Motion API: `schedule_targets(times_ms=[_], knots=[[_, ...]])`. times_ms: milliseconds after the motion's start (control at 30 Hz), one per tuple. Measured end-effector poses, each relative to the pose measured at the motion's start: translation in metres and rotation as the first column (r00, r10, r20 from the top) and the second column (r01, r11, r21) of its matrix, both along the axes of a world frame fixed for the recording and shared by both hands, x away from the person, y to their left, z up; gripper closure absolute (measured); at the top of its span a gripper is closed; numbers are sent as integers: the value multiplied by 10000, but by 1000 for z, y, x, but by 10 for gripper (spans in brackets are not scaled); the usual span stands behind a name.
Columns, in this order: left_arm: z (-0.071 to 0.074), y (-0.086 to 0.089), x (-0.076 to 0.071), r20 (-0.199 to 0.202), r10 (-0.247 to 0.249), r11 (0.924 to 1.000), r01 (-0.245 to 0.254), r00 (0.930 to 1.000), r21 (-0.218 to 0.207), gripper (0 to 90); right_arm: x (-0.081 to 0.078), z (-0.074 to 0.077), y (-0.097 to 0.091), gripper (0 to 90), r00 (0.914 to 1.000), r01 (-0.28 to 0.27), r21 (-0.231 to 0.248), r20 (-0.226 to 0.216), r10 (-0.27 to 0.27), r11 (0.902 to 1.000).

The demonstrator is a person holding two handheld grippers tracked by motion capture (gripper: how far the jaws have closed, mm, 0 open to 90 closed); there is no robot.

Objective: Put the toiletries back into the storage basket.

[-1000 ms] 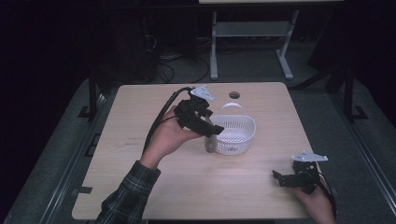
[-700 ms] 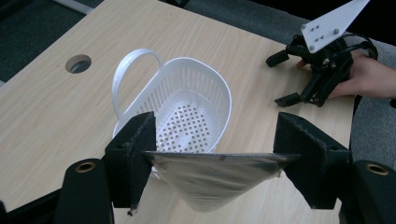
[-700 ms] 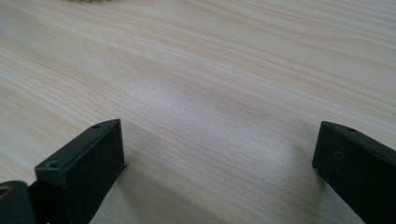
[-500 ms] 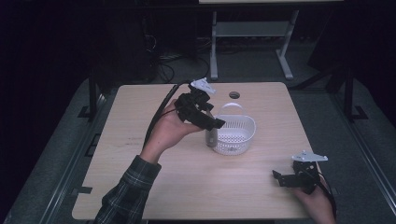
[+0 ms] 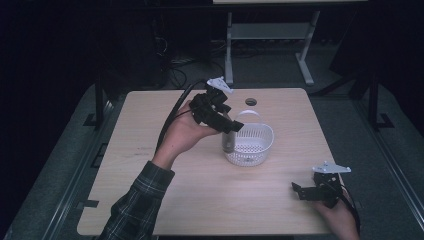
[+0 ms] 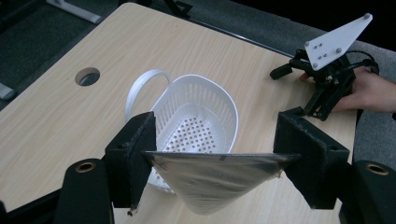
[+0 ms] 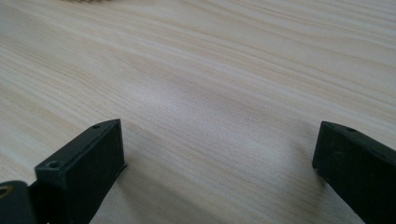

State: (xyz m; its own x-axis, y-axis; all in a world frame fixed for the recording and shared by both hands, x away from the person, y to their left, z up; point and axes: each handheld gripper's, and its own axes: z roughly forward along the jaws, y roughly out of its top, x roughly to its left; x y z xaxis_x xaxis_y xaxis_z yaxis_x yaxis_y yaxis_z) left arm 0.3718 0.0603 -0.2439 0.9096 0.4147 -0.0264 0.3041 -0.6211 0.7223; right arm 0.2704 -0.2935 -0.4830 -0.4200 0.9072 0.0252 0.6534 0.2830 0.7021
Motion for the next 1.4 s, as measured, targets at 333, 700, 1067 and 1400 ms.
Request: schedule_targets(times_ms=[333,700,1067,1400], knots=[[-1,-7,11,88,20,9999,-21,10000,145,298,0,0,0,16,10000,-9,9,-10,9,10000],[-10,-16,25,80,211,9996,-212,9997,161,298,0,0,0,16,10000,-4,14,-11,4,10000],[-21,-22,33,69,370,9990,-371,9993,232,298,0,0,0,16,10000,-3,17,-9,3,10000],[-32,-25,36,13,345,9989,-345,9994,332,298,0,0,0,16,10000,-3,16,-8,3,10000]])
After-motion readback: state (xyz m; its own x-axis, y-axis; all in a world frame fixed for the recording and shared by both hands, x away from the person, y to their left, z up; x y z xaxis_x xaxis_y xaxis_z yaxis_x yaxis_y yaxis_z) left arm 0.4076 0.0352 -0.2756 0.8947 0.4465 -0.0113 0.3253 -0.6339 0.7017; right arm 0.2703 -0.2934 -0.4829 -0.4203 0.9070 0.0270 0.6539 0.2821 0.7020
